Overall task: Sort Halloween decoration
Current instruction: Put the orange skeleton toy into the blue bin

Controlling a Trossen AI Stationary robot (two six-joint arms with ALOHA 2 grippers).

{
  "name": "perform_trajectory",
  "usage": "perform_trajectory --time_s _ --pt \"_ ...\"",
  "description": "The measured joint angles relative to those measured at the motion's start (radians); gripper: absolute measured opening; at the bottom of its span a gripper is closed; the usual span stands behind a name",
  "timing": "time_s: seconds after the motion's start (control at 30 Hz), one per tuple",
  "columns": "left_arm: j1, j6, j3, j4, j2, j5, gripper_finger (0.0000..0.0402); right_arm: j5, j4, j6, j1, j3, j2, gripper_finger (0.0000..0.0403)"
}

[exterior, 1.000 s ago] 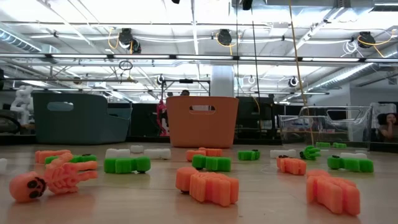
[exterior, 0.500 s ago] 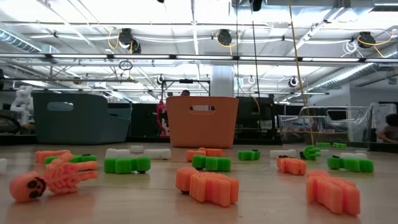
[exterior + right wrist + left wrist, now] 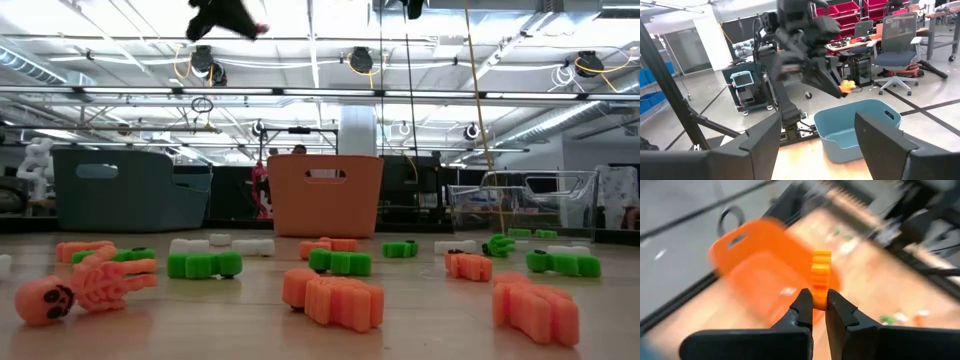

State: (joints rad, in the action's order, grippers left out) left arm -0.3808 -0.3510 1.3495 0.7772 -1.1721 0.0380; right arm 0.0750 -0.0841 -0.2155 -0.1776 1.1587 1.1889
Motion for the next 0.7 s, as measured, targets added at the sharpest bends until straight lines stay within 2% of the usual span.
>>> perform_trajectory --time_s 0.37,0.5,0.7 --pt "-0.229 -0.010 -0.008 0.235 -0.029 0.003 0.0016 -0.001 0.035 -0.012 0.000 0.000 0.000 0.0235" --pt "-0.305 -0.010 -0.078 0.267 -0.031 0.003 0.0016 -0.001 0.039 -0.043 0.000 0.000 0.000 0.0235" --pt "-0.395 -0.104 -0.223 0.257 -0.032 -0.006 0.0017 -0.001 0.055 -0.109 0.000 0.000 0.000 0.0235"
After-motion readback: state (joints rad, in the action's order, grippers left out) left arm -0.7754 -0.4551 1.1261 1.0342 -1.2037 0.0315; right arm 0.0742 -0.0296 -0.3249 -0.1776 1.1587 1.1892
